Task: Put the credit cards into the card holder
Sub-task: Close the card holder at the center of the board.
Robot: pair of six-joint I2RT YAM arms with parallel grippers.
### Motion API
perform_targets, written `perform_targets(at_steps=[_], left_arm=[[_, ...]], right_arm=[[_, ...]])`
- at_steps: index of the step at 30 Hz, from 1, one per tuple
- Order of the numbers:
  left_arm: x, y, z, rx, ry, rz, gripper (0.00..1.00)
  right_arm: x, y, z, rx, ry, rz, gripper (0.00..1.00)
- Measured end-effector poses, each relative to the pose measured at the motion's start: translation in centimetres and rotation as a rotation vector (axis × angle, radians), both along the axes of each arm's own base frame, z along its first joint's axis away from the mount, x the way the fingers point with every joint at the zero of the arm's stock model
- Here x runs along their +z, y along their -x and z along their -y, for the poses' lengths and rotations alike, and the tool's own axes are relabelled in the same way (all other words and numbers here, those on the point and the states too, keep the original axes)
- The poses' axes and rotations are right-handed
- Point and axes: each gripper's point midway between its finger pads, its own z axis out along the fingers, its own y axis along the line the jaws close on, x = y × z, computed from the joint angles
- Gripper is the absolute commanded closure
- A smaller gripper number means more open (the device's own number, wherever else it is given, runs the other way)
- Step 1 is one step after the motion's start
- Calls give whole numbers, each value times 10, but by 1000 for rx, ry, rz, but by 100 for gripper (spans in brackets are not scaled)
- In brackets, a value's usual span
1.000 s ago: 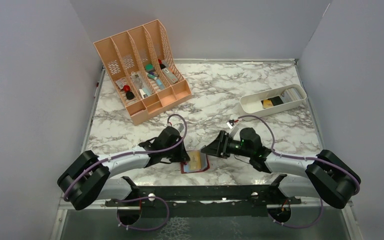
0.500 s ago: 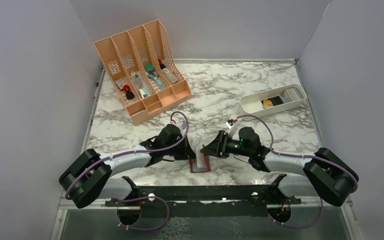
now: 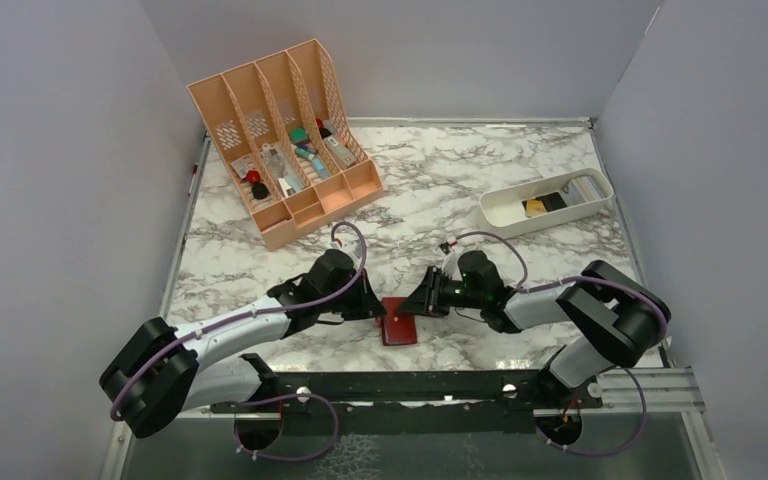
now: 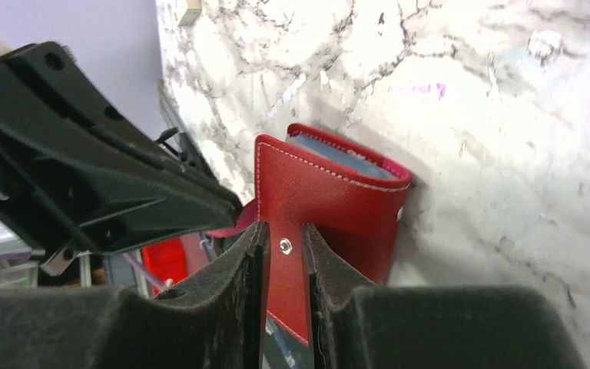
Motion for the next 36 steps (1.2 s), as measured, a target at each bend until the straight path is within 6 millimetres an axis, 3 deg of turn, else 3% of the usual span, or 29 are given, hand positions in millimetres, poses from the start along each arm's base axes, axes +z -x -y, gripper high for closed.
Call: perform_targets(at_steps=[6, 14, 18, 22, 24, 29, 32, 36], left_arm=[[-3, 2, -2, 0, -11, -11, 98], [0, 2, 3, -10, 13, -17, 78], [2, 1, 6, -22, 14, -17, 62], [12, -4, 6, -25, -9, 0, 60], [20, -10, 3, -10, -32, 24, 62], [32, -19, -18, 65, -99, 83, 86], [27, -22, -32, 110, -148, 86, 95], [-3, -9, -51, 132, -224, 20, 99]], right_arm=[[-16, -9, -9, 23, 111, 49, 78], [-23, -15, -9, 11, 206, 114, 82], [-23, -15, -8, 5, 221, 126, 84], [-22, -16, -4, -3, 239, 136, 85], [-22, -16, -3, -3, 247, 139, 85], [-22, -14, -1, -1, 256, 135, 85], [-22, -14, -1, -1, 256, 135, 85], [-22, -12, -2, 5, 256, 135, 85]])
